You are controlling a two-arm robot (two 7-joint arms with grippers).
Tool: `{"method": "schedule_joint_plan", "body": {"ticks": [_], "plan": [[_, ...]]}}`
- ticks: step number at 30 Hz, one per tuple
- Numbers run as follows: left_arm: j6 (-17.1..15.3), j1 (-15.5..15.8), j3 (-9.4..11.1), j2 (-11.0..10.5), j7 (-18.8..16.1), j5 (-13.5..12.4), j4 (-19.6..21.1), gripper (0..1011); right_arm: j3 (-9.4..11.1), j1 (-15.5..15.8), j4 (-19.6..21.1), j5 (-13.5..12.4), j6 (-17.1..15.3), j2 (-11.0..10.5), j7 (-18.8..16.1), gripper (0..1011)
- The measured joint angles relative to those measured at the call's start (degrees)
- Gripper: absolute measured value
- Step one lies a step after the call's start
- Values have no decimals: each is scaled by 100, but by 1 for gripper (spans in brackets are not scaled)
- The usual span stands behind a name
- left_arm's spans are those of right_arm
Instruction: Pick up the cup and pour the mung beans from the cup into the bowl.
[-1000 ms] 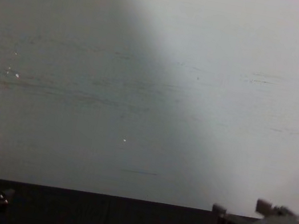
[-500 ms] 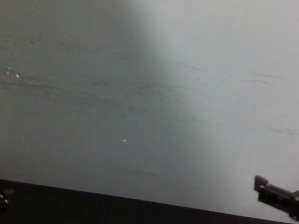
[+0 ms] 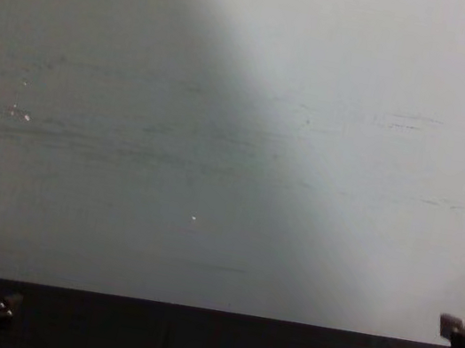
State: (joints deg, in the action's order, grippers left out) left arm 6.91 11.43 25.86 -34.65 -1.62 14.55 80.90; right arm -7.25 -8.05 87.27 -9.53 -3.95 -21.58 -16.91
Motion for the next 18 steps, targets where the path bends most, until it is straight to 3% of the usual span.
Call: {"method": "schedule_joint_plan", "body": {"ticks": [9,18], "plan": [[0,0,0,0,0,0,0,1000,-32,57,-444,85,153,25,70,1004],[0,0,0,0,0,0,0,1000,22,163,-507,161,172,180,256,1004]]}}
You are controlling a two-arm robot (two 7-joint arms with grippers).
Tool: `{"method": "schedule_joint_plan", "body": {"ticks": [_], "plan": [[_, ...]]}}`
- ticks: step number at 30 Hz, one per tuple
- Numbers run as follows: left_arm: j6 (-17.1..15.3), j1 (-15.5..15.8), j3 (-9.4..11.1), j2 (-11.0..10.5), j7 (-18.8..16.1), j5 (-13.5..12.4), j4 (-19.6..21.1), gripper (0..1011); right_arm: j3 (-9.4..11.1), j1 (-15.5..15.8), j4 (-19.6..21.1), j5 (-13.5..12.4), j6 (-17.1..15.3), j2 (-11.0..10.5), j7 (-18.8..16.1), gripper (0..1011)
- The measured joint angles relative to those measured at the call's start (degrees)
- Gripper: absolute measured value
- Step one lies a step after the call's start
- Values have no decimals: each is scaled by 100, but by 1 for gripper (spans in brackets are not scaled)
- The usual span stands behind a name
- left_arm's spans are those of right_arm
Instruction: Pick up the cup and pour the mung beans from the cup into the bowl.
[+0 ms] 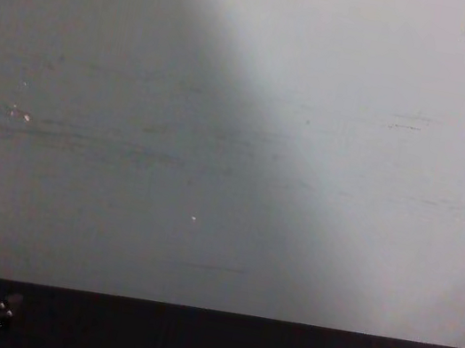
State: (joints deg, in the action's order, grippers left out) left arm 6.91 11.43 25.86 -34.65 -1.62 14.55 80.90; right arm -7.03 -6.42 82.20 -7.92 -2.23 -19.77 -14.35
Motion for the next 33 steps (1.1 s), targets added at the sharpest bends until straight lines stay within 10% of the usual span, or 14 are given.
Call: {"method": "schedule_joint_plan", "body": {"ticks": [33], "plan": [[0,0,0,0,0,0,0,1000,-23,-8,-5,12,13,-15,7,1004]]}}
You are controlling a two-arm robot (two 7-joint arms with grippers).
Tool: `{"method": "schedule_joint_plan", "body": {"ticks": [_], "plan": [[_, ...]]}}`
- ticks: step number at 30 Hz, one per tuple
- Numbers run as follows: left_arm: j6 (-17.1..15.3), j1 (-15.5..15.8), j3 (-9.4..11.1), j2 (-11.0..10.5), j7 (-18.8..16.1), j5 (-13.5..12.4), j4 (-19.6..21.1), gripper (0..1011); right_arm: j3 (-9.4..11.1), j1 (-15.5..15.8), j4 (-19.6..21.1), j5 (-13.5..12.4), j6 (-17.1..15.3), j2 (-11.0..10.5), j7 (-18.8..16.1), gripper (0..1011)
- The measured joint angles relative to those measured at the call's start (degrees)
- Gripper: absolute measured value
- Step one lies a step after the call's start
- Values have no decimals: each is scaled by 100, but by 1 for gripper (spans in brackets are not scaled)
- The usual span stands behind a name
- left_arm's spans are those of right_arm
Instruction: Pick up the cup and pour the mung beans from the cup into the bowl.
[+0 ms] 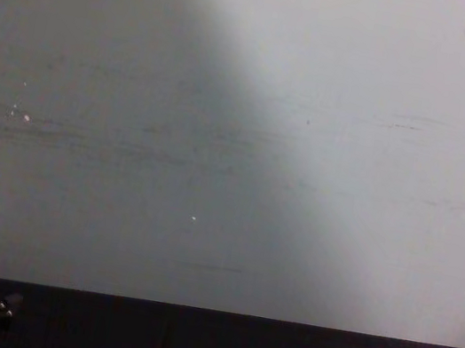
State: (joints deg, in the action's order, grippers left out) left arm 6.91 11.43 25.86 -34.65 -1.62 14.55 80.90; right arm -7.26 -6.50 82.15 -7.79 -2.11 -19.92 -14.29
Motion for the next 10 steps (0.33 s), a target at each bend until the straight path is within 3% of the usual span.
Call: {"method": "schedule_joint_plan", "body": {"ticks": [10], "plan": [[0,0,0,0,0,0,0,1000,-1,0,0,3,1,-3,-5,1004]]}}
